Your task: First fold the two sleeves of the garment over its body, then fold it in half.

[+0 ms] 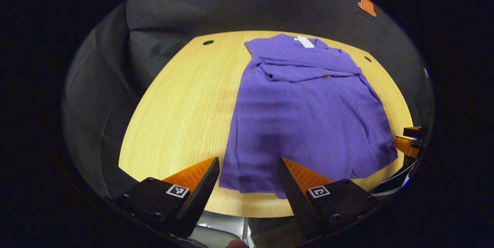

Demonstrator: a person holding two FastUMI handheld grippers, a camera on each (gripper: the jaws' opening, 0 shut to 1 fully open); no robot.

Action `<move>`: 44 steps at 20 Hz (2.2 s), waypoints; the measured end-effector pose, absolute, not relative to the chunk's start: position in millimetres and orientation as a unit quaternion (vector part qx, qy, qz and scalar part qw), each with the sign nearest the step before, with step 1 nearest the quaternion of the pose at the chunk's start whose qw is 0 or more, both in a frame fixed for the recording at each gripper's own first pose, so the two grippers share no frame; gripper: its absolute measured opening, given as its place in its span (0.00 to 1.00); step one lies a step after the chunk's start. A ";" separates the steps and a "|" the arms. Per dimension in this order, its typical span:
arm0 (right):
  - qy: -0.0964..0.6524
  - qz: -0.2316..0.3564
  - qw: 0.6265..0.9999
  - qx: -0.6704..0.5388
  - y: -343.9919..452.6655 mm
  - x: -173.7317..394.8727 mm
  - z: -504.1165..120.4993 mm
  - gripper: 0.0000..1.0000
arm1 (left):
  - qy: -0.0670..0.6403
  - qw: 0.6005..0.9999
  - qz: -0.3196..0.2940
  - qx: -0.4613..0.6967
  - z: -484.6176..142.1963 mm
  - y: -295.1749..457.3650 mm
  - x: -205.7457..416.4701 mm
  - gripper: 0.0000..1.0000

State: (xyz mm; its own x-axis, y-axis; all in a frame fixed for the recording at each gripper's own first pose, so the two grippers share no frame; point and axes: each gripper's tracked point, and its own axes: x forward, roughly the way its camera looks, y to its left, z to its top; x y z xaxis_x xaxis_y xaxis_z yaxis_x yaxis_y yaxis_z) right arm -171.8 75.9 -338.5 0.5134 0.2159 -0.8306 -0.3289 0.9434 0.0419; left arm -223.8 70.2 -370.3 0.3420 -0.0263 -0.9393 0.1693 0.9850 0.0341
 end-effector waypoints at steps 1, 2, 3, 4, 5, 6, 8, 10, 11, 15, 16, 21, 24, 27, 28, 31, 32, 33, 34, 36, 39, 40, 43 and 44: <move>0.476 0.156 0.863 -0.060 75.7 -175.3 -343.4 0.96 | 0.581 0.810 -0.058 0.060 -375.0 71.8 -227.5 0.96; 0.482 0.156 0.860 -0.058 76.4 -178.0 -346.5 0.96 | 0.590 0.803 -0.058 0.056 -380.3 72.9 -230.5 0.96; 0.491 0.155 0.856 -0.058 75.9 -181.5 -349.6 0.96 | 0.607 0.791 -0.057 0.050 -385.5 73.3 -235.7 0.94; 0.498 0.153 0.851 -0.057 75.8 -183.9 -351.8 0.96 | 0.621 0.780 -0.055 0.043 -392.8 73.6 -239.0 0.96; 0.507 0.153 0.846 -0.057 74.8 -186.5 -355.5 0.96 | 0.636 0.769 -0.052 0.035 -399.8 73.9 -242.4 0.96; 0.516 0.152 0.841 -0.060 73.4 -191.7 -359.7 0.96 | 0.645 0.762 -0.051 0.028 -406.4 74.0 -245.5 0.96; 0.527 0.149 0.834 -0.064 71.2 -196.2 -364.5 0.96 | 0.658 0.751 -0.044 0.019 -414.7 75.8 -246.0 0.96; 0.537 0.147 0.828 -0.061 70.5 -199.9 -368.7 0.96 | 0.667 0.744 -0.044 0.015 -416.7 75.3 -245.0 0.96; 0.542 0.148 0.825 -0.058 71.5 -203.0 -370.2 0.96 | 0.671 0.739 -0.050 0.024 -417.5 74.1 -245.4 0.96; 0.557 0.145 0.817 -0.045 72.2 -211.1 -374.2 0.97 | 0.680 0.731 -0.048 0.032 -414.0 80.3 -250.8 0.96; 0.560 0.143 0.815 -0.041 72.3 -214.0 -375.3 0.98 | 0.679 0.732 -0.050 0.030 -413.2 80.2 -250.5 0.96; 0.577 0.134 0.805 -0.029 73.2 -218.2 -379.0 1.00 | 0.706 0.705 -0.054 0.034 -418.4 80.3 -248.9 0.94; 0.589 0.140 0.795 -0.036 75.1 -220.8 -380.2 1.00 | 0.729 0.681 -0.051 0.040 -419.8 79.1 -247.4 0.97; 0.601 0.142 0.786 -0.026 81.1 -219.2 -377.4 0.67 | 0.738 0.671 -0.055 0.046 -418.6 77.8 -242.7 0.91; 0.606 0.136 0.783 -0.019 83.0 -220.1 -380.0 0.58 | 0.739 0.670 -0.057 0.040 -420.4 77.2 -242.1 0.74; 0.615 0.128 0.778 0.014 90.9 -217.2 -376.6 0.27 | 0.747 0.661 -0.066 0.014 -419.8 67.5 -241.3 0.24; 0.617 0.124 0.777 0.027 93.9 -216.2 -375.4 0.21 | 0.749 0.657 -0.077 0.013 -417.2 65.8 -241.8 0.14; 0.619 0.126 0.774 0.038 98.5 -216.1 -373.2 0.07 | 0.746 0.660 -0.088 0.012 -414.1 63.0 -240.6 0.12; 0.619 0.135 0.771 0.054 105.2 -215.4 -369.7 0.06 | 0.745 0.659 -0.100 0.013 -411.9 59.9 -240.0 0.09; 0.612 0.148 0.772 0.085 118.4 -208.3 -357.6 0.04 | 0.739 0.663 -0.117 0.020 -404.5 56.3 -231.8 0.07; 0.595 0.152 0.779 0.124 129.5 -196.1 -338.7 0.04 | 0.724 0.676 -0.136 0.020 -389.4 51.0 -216.0 0.07; 0.588 0.157 0.782 0.137 134.9 -190.6 -331.5 0.04 | 0.719 0.680 -0.141 0.018 -385.6 49.3 -206.7 0.07; 0.578 0.156 0.789 0.142 136.7 -179.8 -324.2 0.04 | 0.702 0.694 -0.158 0.014 -371.3 41.2 -184.2 0.07; 0.574 0.158 0.789 0.148 139.3 -176.2 -319.8 0.03 | 0.698 0.698 -0.162 0.014 -367.6 38.9 -178.3 0.07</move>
State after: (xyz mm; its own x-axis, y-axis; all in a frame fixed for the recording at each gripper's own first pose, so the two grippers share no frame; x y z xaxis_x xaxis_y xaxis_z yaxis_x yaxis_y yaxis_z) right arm -176.2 139.3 -319.8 0.2905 0.4203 -0.8596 -0.0795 0.9059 0.4160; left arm -178.3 38.9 -367.6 -0.0259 -0.2070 -0.9780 0.2465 0.9468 -0.2069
